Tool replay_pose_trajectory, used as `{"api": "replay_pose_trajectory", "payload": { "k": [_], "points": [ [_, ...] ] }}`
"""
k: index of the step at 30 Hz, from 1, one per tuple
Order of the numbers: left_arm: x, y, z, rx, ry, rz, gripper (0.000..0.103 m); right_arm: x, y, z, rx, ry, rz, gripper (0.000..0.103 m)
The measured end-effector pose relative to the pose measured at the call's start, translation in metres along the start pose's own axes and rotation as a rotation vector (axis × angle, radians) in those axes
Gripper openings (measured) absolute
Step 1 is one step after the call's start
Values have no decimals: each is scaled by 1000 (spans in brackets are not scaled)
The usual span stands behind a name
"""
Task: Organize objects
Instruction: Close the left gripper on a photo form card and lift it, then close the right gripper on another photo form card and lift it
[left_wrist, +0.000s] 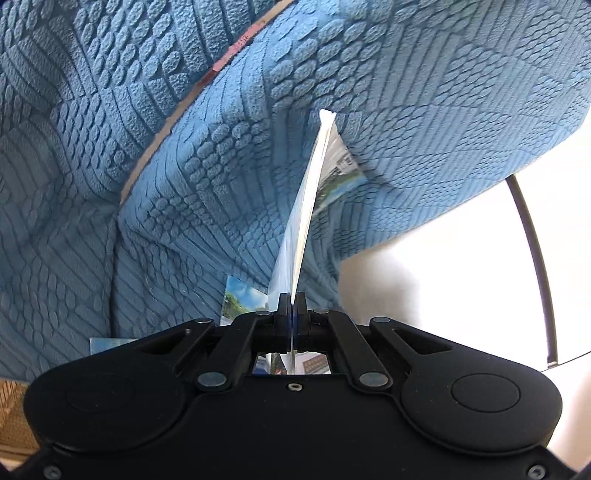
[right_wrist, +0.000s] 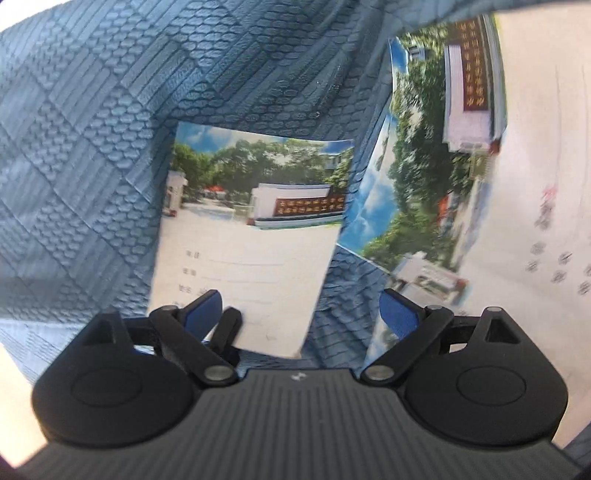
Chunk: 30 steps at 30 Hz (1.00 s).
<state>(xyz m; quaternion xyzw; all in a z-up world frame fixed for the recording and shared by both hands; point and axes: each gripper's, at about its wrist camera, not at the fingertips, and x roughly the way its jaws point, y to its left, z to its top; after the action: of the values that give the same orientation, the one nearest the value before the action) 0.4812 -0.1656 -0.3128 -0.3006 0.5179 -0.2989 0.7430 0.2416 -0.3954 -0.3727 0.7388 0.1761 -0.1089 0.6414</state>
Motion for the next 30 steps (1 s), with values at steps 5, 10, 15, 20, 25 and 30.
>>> {"api": "replay_pose_trajectory", "payload": {
  "k": [5, 10, 15, 20, 25, 30],
  "points": [
    [-12, 1, -5, -13, -4, -23, 0, 0, -2, -2, 43, 22, 36, 64],
    [-1, 0, -7, -60, -28, -11, 13, -2, 5, -3, -5, 7, 12, 23],
    [1, 15, 3, -90, -36, -57, 38, -10, 13, -4, -83, -21, 49, 9],
    [18, 30, 7, -155, -24, -90, 43, -16, 15, -2, -106, -28, 51, 7],
    [23, 43, 14, -216, -4, -90, 41, -33, 15, -4, -148, -15, 31, 5],
    [40, 52, 19, -231, 11, -84, 31, -50, 18, -1, -168, -49, 70, 3]
  ]
}}
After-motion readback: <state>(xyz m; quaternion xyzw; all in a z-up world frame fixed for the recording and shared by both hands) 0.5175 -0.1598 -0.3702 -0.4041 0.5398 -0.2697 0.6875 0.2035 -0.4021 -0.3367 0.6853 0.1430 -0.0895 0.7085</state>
